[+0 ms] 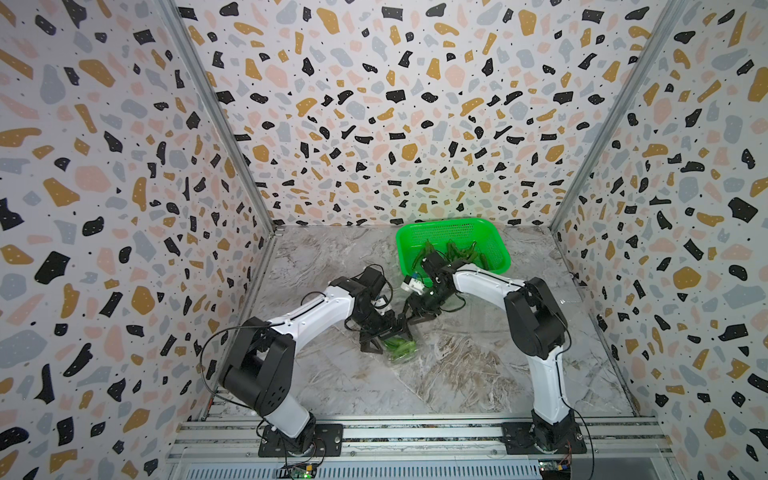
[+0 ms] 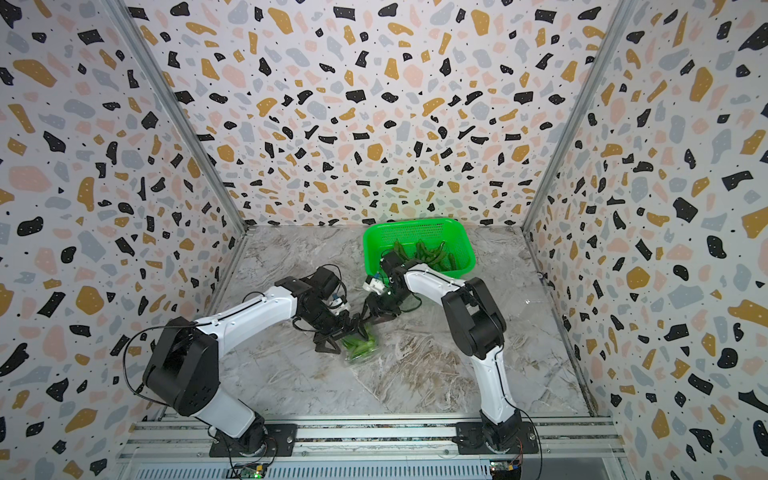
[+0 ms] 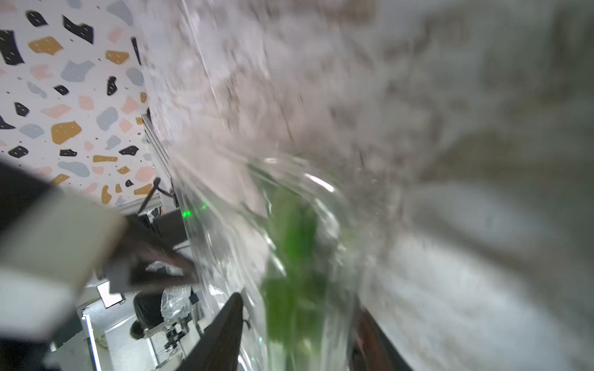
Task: Take small green peppers out of containers
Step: Adjust the packing box at the center of the board.
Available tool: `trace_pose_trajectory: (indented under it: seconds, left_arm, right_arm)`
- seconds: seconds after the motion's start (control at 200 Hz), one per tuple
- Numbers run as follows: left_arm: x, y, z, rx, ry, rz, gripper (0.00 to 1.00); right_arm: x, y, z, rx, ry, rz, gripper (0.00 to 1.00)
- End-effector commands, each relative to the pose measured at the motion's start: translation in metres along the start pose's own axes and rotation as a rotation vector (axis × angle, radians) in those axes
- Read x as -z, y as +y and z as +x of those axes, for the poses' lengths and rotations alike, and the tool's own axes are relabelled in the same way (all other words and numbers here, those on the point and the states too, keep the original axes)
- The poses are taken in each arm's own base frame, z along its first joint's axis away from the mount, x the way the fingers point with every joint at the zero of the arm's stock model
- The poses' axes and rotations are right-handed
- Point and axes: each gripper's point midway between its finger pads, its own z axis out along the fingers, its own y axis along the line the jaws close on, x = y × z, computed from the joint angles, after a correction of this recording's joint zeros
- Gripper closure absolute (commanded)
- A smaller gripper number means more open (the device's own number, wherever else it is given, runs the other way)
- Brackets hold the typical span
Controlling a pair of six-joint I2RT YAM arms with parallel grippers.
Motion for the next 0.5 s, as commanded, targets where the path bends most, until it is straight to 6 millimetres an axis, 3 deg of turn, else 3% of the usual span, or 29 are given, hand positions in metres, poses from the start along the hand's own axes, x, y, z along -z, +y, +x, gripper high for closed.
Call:
trace_pose_trajectory:
  seconds: [0.0, 0.11, 0.19, 0.35, 0.496]
  left_arm:
    - [-0.005, -0.062, -0.014, -0.064, -0.065, 0.194, 0.02]
    - [-0.009, -0.074, -0.016, -0.088, -0.074, 0.191, 0.02]
    - [-0.005, -0.074, -0.013, -0.080, -0.067, 0.161, 0.02]
    - [0.014, -0.050, 0.006, -0.109, -0.050, -0.006, 0.02]
    - [0.040, -0.031, 0.016, -0.159, -0.073, -0.154, 0.03]
  right_arm:
    - [-0.002, 0.043, -0.020, 0.125, 0.005, -0.078, 0.47]
    - [-0.002, 0.057, -0.041, 0.178, -0.006, -0.076, 0.37]
    - [0.012, 0.057, -0.057, 0.204, -0.041, -0.027, 0.33]
    - [0.069, 0.041, -0.071, 0.172, -0.148, 0.022, 0.31]
    - [0.126, 0.013, -0.058, 0.085, -0.260, 0.038, 0.31]
